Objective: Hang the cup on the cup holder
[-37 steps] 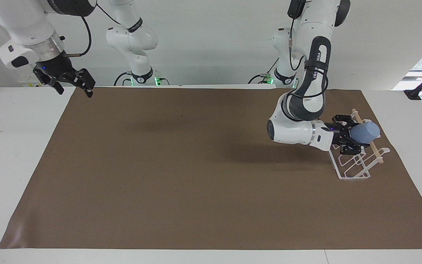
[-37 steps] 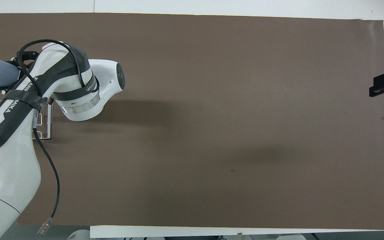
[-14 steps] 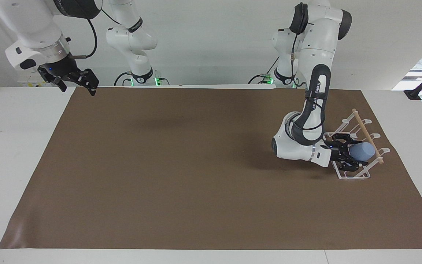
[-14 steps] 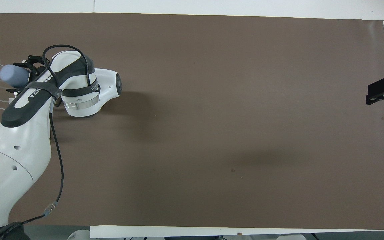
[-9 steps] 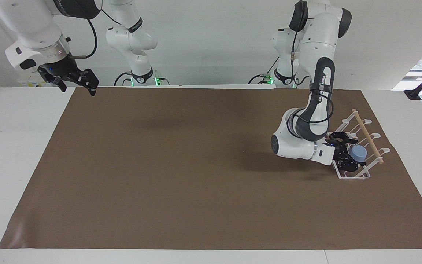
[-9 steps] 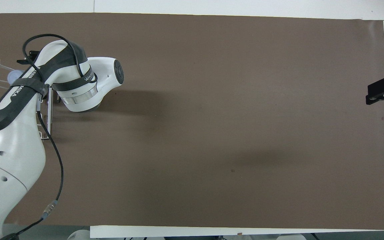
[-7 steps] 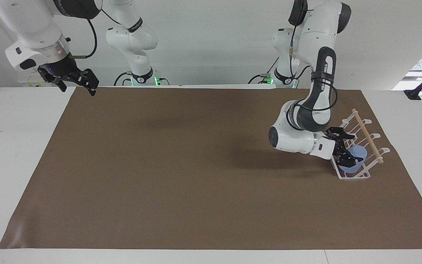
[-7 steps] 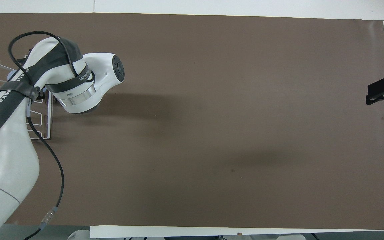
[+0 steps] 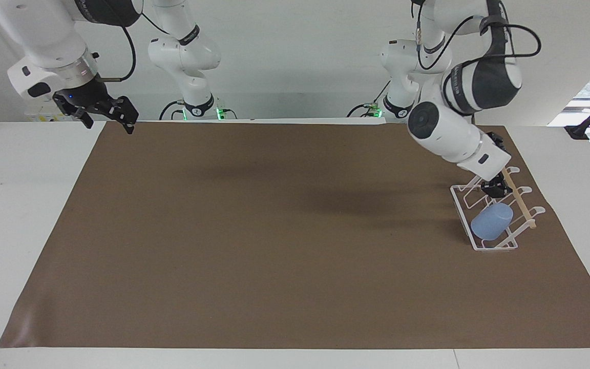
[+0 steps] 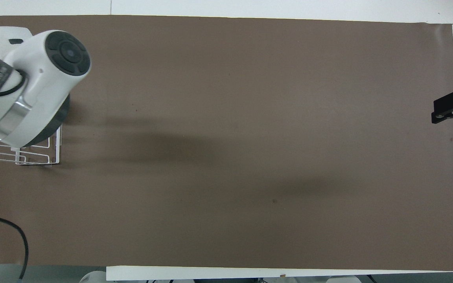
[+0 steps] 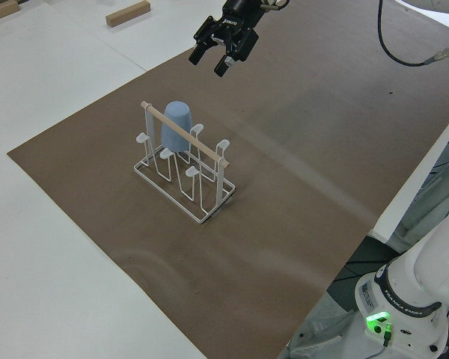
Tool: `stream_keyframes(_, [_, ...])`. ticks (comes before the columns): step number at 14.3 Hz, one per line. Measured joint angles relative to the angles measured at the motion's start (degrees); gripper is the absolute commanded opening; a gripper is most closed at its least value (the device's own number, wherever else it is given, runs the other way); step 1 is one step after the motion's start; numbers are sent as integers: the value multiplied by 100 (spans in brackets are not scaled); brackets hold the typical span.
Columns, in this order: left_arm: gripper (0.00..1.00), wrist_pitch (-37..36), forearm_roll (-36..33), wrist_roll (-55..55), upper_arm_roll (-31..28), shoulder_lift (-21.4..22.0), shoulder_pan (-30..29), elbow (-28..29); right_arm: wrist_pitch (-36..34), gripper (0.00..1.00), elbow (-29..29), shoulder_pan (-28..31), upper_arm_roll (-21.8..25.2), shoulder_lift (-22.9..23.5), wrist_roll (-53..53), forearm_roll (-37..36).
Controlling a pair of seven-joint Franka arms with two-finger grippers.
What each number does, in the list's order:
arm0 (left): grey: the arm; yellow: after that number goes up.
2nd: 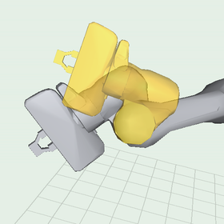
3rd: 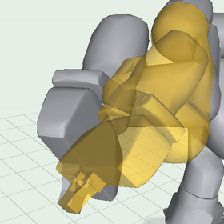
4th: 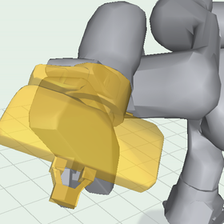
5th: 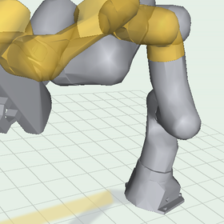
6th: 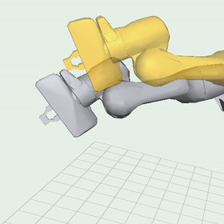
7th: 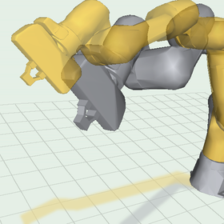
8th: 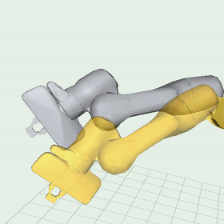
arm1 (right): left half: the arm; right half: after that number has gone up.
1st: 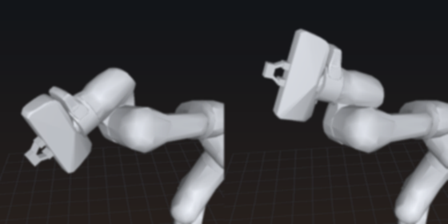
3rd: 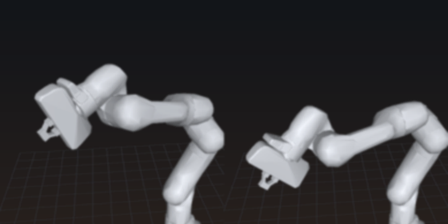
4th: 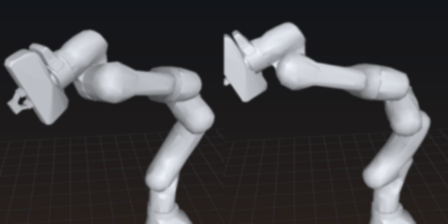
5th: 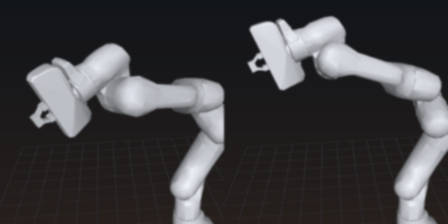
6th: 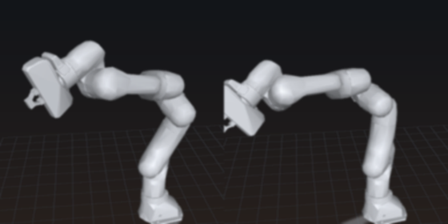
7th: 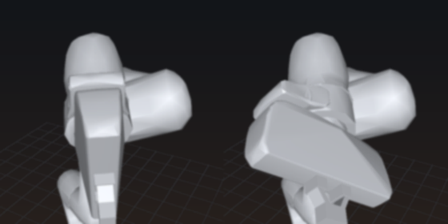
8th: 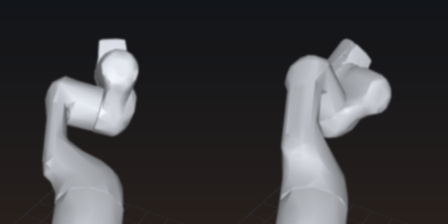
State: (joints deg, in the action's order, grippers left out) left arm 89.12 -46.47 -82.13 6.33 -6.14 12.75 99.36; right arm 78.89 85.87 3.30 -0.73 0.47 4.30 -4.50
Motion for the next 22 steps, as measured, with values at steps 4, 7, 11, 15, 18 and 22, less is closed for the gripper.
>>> stream_keyframes(4, [100,283,1698,2788,-43,517,-610,-30,0,99,0,0,0,0,0,0])
stream_keyframes(7, [100,266,2824,4581,-75,638,-847,-239,0,99,0,0,0,0,0,0])
stream_keyframes(11, [100,-266,4172,7071,-101,629,-1095,-634,0,99,0,0,0,0,0,0])
stream_keyframes(15, [100,-328,4727,7679,-19,584,-1040,-751,0,99,0,0,0,0,0,0])
stream_keyframes(18, [100,-330,4775,7689,25,488,-828,-939,0,99,1,0,0,0,0,0])
stream_keyframes(22, [100,-346,4762,7699,-15,310,-845,-1307,0,99,2,0,0,0,0,0])
